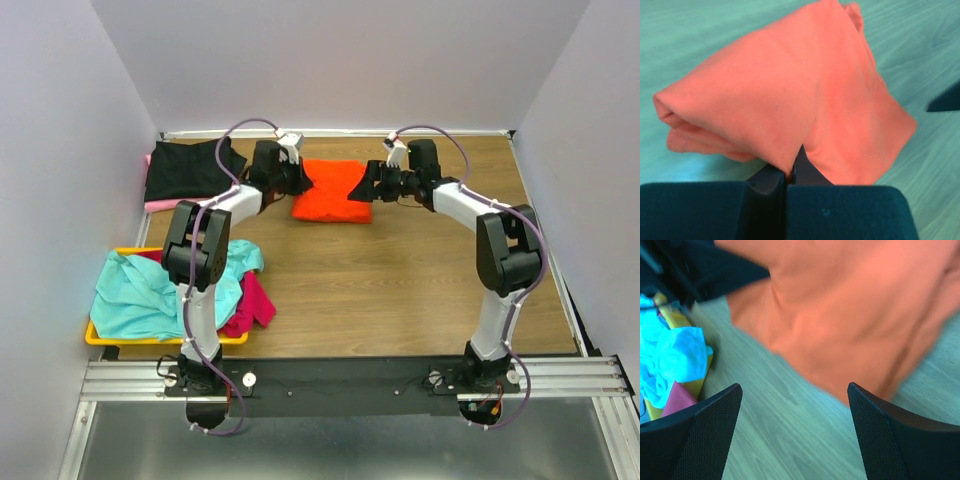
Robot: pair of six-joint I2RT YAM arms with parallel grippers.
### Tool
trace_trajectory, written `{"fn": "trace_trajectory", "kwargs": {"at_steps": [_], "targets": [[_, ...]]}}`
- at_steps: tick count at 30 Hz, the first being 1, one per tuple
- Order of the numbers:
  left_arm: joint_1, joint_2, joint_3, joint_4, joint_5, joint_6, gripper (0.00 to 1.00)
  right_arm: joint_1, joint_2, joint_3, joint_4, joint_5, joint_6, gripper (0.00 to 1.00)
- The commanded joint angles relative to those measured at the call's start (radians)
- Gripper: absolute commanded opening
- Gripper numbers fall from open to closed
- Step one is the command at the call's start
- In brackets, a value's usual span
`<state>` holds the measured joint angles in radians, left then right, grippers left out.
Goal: Fold and stack the t-shirts
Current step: Neatly place the folded tshirt to the corner
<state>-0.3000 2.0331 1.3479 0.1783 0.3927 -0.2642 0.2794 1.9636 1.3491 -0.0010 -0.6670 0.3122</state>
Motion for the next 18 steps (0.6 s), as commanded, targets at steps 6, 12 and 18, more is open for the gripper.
{"fn": "trace_trajectory", "kwargs": {"at_steps": [6,12,18], "targets": [[0.116,0.074,0.255,-0.353,0.094,0.321,0.00,-0.006,-0.126,-0.071,-0.007,0.041,-0.035,0.93],[0.183,0.144,0.411,-0.491,0.116,0.407,0.00,-0.006,-0.152,-0.090,-0.007,0.050,-0.041,0.93],[0.263,0.191,0.488,-0.565,0.147,0.490,0.00,-0.009,-0.147,-0.094,-0.007,0.060,-0.042,0.93]]}}
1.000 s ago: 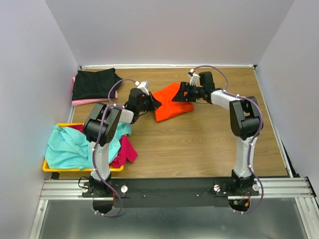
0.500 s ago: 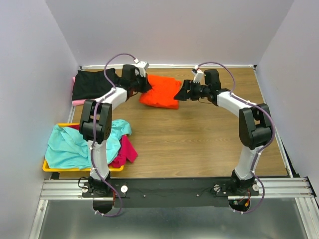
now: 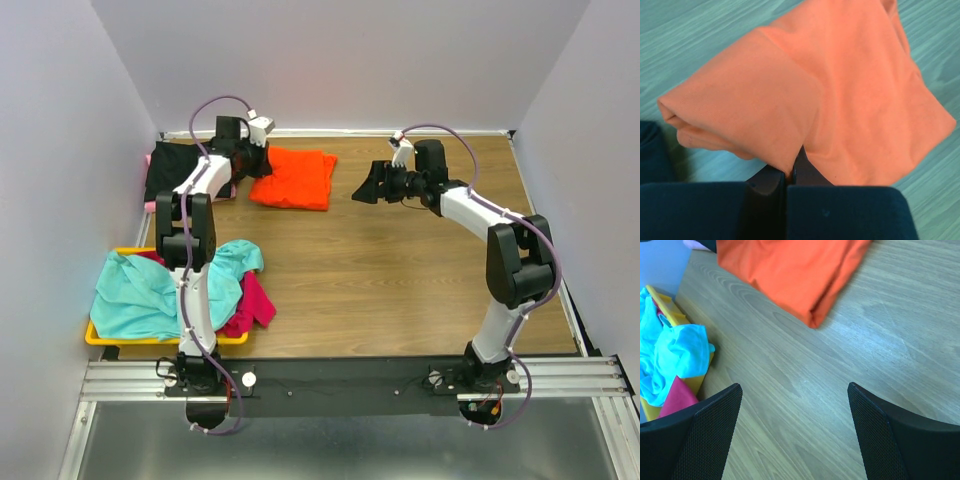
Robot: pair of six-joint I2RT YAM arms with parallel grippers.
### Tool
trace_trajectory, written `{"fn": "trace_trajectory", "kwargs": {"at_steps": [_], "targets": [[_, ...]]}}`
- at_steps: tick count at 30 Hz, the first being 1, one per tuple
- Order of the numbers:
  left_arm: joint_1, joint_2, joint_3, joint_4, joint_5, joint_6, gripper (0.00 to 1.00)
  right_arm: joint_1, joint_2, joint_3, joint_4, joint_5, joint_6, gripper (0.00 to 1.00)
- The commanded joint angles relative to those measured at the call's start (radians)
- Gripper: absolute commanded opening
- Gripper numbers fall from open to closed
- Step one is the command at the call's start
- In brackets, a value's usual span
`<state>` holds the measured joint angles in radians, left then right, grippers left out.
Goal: Fold and stack the t-shirts
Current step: Neatly place the folded tshirt to the corner
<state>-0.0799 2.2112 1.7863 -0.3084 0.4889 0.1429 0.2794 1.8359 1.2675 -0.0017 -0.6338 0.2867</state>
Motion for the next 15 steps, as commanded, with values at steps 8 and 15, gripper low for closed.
{"fn": "trace_trajectory", "kwargs": {"at_steps": [8,15], "targets": [[0.112,0.022,0.149,-0.182,0.074,0.147,0.00,-0.008,-0.012,-0.002,-0.006,0.011,-0.017,0.93],[0.143,0.025,0.283,-0.247,0.082,0.169,0.00,-0.009,-0.015,-0.007,-0.006,0.005,-0.015,0.93]]}}
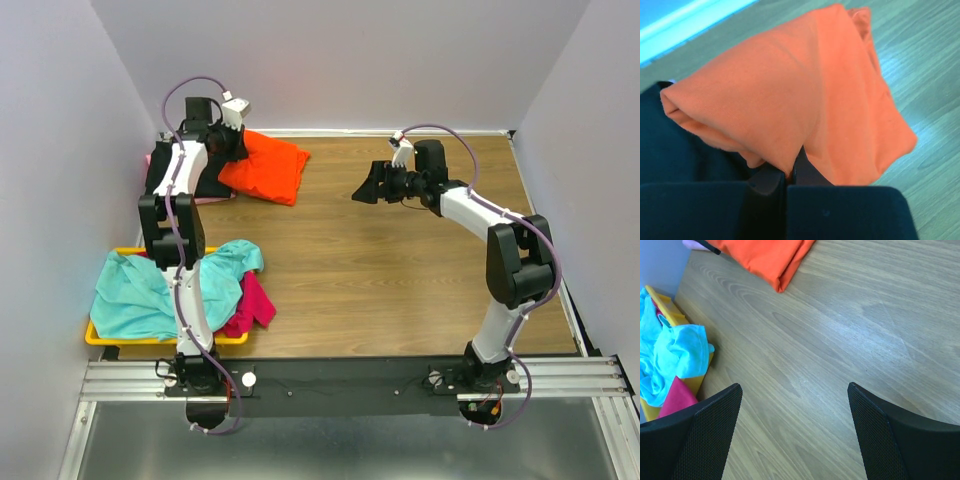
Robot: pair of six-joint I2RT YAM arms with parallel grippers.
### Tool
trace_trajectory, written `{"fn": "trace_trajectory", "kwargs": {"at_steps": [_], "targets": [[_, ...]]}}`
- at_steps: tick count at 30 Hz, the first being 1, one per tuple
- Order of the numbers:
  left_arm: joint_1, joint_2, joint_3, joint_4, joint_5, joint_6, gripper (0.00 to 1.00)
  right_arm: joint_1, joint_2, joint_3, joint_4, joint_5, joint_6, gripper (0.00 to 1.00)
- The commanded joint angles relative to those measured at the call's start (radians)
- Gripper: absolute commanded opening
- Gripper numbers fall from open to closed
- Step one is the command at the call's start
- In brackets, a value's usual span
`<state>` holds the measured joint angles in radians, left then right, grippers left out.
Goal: Fold and stack the t-shirts
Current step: Neatly place the folded tshirt to the corner
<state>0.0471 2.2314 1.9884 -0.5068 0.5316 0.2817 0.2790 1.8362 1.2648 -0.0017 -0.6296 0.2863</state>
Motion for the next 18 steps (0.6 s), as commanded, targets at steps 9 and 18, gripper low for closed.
{"fn": "trace_trajectory", "kwargs": {"at_steps": [9,18], "targets": [[0.100,0.033,0.182,-0.102,0.087,0.030,0.00,-0.009,-0.034,-0.015,-0.007,-0.001,-0.016,0.93],[0.163,0.039,0.222,-0.110,0.116,0.020,0.00,-0.008,-0.025,-0.007,-0.006,-0.012,-0.013,0.93]]}}
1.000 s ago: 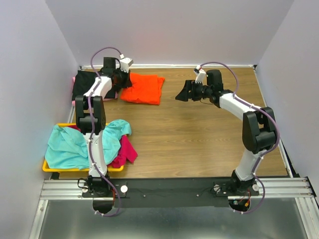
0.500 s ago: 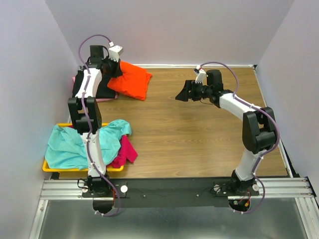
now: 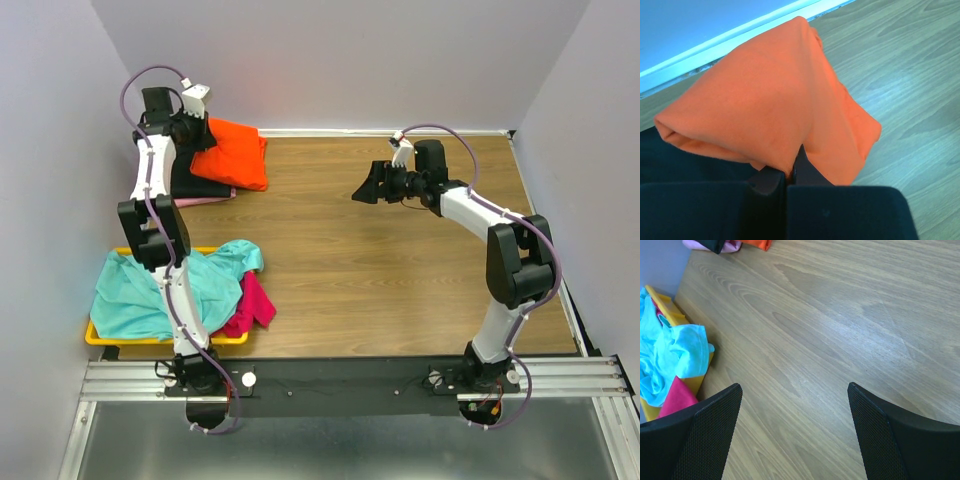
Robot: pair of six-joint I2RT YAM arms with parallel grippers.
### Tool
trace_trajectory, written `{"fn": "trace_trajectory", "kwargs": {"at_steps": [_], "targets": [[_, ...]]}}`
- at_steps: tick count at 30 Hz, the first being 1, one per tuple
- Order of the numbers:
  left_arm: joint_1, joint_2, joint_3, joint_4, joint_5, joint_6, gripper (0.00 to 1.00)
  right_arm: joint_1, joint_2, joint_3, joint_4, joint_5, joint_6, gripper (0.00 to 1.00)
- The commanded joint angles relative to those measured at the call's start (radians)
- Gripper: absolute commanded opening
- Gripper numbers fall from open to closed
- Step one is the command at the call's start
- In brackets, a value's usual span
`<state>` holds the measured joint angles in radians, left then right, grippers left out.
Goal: Fold and stack the t-shirts
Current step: Neatly place the folded tshirt to the corner
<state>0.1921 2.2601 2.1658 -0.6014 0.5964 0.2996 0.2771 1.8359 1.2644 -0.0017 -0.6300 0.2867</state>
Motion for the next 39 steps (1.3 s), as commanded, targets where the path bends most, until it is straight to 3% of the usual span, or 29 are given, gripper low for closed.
{"fn": "trace_trajectory", "kwargs": {"at_steps": [1,17,39], "targets": [[0.026,0.007,0.049,-0.017,0.055,0.000,0.00,-0.007,-0.021,-0.007,-0.006,-0.014,-0.012,0.93],[0.174,-0.031,0.029,0.093,0.109,-0.126,0.00,-0.006,-0.027,-0.005,-0.006,-0.020,-0.014,0.93],[0.271,-0.053,-0.066,0.262,0.062,-0.272,0.00,-0.006,-0.027,-0.005,-0.006,-0.034,-0.009,0.93]]}}
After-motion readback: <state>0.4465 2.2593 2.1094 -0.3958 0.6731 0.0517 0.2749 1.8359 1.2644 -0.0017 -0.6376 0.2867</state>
